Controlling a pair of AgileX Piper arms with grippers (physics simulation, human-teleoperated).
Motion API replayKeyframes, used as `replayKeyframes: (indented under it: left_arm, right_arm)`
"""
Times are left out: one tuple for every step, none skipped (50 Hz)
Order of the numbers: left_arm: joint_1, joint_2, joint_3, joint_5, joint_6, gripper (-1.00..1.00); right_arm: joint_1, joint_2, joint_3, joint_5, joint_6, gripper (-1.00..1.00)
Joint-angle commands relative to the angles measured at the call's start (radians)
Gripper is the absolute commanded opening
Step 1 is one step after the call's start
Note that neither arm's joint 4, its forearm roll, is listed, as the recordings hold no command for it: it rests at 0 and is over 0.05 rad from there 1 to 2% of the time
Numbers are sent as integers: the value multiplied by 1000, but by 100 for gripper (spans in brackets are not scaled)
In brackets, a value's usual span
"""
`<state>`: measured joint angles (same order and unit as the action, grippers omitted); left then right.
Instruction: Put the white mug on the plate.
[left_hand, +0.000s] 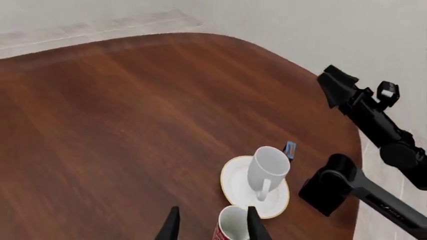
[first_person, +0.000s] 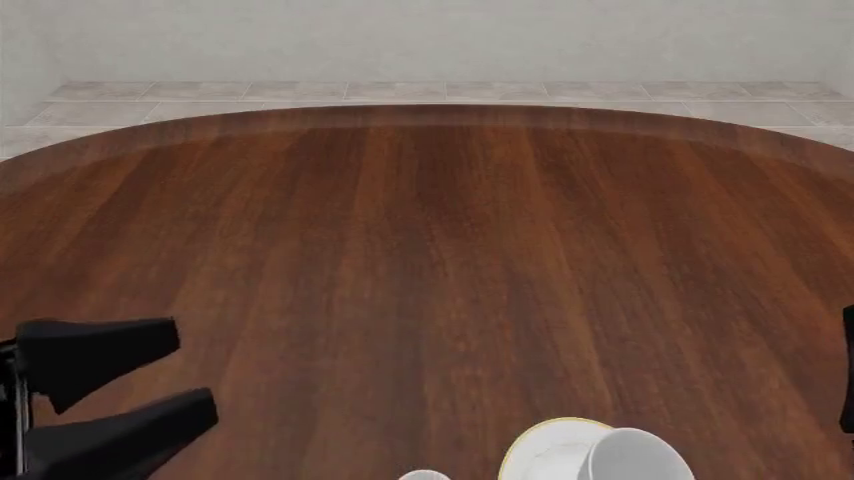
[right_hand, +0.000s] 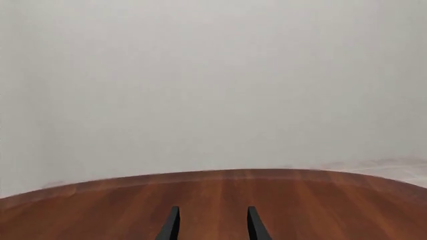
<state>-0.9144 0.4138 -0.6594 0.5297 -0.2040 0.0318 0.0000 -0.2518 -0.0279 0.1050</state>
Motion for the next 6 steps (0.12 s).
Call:
replayKeyframes:
  left_arm:
    - [47,-149,-4,68,-45,100]
    - [52,-156,1,77,-63,100]
    - [51,-171,-7,81,-55,100]
    - [59,-182,-6,90,-66,100]
    - [58,-189,-6,96,-64,100]
    - [61,-204,-4,102,-72,100]
  right_arm:
    - [3,0,-56,36,-2,100]
    - [1,0,-62,39,1,100]
    - [2,0,-65,42,2,100]
    - [2,0,-67,43,2,100]
    - [2,0,-69,46,0,100]
    - [3,0,-73,49,1,100]
